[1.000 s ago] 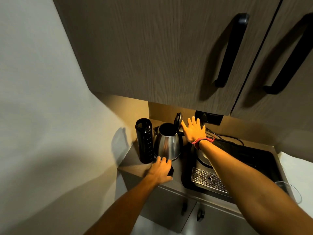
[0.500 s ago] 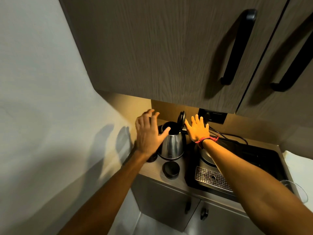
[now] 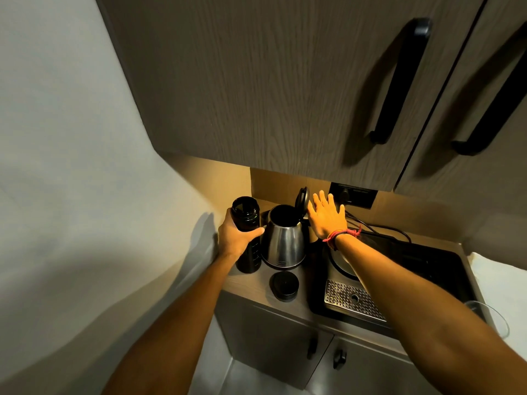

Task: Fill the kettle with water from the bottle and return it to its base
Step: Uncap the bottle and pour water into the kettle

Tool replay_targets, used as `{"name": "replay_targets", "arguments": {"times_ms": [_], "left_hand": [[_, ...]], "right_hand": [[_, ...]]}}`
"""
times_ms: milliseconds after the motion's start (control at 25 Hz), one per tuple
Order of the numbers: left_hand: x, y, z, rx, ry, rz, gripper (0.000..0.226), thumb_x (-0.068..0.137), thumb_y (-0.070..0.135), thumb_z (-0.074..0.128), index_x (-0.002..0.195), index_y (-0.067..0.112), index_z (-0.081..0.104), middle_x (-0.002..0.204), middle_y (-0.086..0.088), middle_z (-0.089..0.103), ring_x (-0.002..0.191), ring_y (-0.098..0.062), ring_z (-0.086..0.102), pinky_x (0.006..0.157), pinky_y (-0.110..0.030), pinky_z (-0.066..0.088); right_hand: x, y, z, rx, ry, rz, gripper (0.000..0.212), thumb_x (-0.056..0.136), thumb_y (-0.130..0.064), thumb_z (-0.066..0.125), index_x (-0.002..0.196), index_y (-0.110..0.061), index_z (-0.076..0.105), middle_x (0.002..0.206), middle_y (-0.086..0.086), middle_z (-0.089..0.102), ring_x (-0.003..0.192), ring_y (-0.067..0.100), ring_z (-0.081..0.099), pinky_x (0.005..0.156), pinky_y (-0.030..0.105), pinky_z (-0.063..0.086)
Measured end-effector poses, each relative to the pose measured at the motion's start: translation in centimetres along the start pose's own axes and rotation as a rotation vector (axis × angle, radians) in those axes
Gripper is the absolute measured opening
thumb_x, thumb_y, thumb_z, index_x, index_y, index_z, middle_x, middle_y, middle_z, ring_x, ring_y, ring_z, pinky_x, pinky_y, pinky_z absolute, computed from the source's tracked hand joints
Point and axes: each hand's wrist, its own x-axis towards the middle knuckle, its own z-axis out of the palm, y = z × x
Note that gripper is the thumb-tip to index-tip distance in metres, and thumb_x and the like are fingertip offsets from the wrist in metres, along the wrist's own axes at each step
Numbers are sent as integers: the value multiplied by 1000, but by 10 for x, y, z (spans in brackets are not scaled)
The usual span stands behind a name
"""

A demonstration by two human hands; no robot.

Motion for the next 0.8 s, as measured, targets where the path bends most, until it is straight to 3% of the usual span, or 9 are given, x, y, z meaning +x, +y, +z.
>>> {"name": "replay_targets", "arguments": {"times_ms": [120,240,480,800], "left_hand": [[-5,-1,-2,59,45,69,77,60,27,94,126,17,57,119,-5,70,109,-22,65,86,-27,51],[-3,2,-4,234,-35,140,77,59,34,92,124,17,55,116,-6,70,106,-25,67,90,-37,56],[3,19,-6,643,-206,239,76,58,51,81,118,19,48,112,-9,68,100,-31,67,83,-43,57],[21,50,1,952,-247,259,80,62,55,80,121,13,45,112,-13,66,97,-33,66,78,-41,57]], "right_hand": [[0,-3,2,-35,-17,-15,66,99,-31,39,154,-17,5,164,13,-5,151,38,-7,119,64,8],[2,-1,1,-4,-24,5,64,99,-33,33,154,-16,5,164,13,-6,151,37,-8,119,63,6],[2,1,0,89,6,46,64,100,-39,22,155,-13,3,165,10,-6,152,32,-9,121,59,3],[1,5,-3,53,16,3,62,99,-39,24,155,-15,9,165,11,-5,152,33,-9,121,60,4]]}}
